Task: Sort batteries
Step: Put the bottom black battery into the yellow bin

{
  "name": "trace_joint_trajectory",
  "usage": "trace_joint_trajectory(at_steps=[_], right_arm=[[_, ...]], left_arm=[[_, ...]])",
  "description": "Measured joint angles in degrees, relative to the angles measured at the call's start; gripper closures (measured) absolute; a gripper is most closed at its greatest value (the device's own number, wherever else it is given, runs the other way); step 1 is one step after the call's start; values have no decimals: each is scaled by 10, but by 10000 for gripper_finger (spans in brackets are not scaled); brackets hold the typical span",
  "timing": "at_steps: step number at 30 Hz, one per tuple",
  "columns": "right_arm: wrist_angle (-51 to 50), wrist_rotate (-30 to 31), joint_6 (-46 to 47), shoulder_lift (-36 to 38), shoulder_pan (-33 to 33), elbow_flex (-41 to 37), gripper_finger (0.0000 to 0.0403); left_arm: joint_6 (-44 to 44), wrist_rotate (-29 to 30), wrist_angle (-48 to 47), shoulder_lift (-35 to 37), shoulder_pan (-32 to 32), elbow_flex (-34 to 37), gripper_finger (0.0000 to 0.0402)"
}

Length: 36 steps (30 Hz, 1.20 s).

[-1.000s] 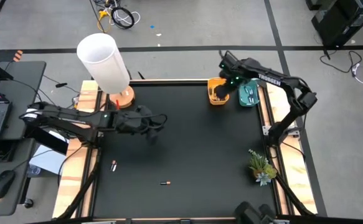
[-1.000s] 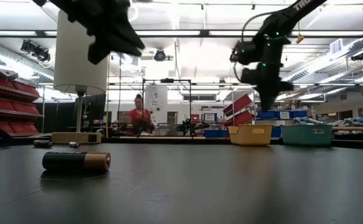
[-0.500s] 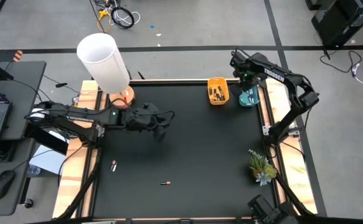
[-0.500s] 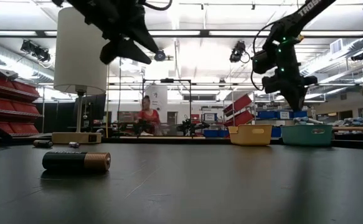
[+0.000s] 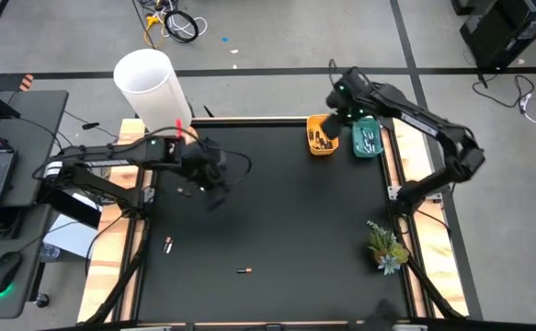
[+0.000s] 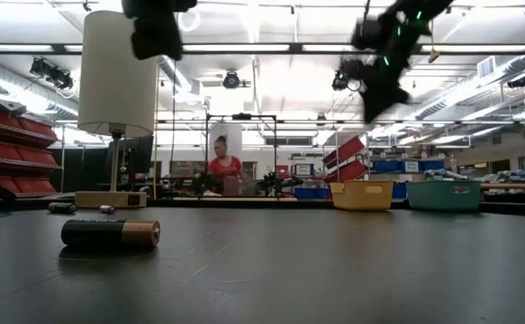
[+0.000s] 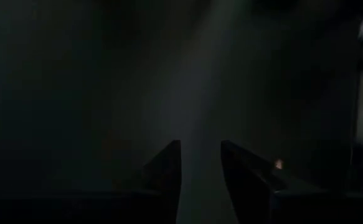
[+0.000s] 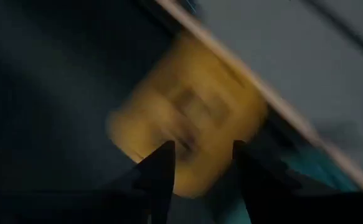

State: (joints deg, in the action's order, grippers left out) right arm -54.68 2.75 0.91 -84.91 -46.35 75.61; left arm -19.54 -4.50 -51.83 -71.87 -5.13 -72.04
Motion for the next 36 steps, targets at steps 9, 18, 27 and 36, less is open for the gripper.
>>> trace_joint_trajectory(at_steps=[9,18,27,36], right_arm=[[224,-205,8,48,169,1,298],[261,-185,22,59,357,-33,342],[393,-122,40,124,490,-120,327],[484,-120,51,138,516,-216,315]], left_arm=[[70,23,-70,-32,85,-65,277],[-117,65,-14,-54,222,-71,237],[-186,205,124,-165,390,-71,209],[-308,344,186,-260,479,-8,209]])
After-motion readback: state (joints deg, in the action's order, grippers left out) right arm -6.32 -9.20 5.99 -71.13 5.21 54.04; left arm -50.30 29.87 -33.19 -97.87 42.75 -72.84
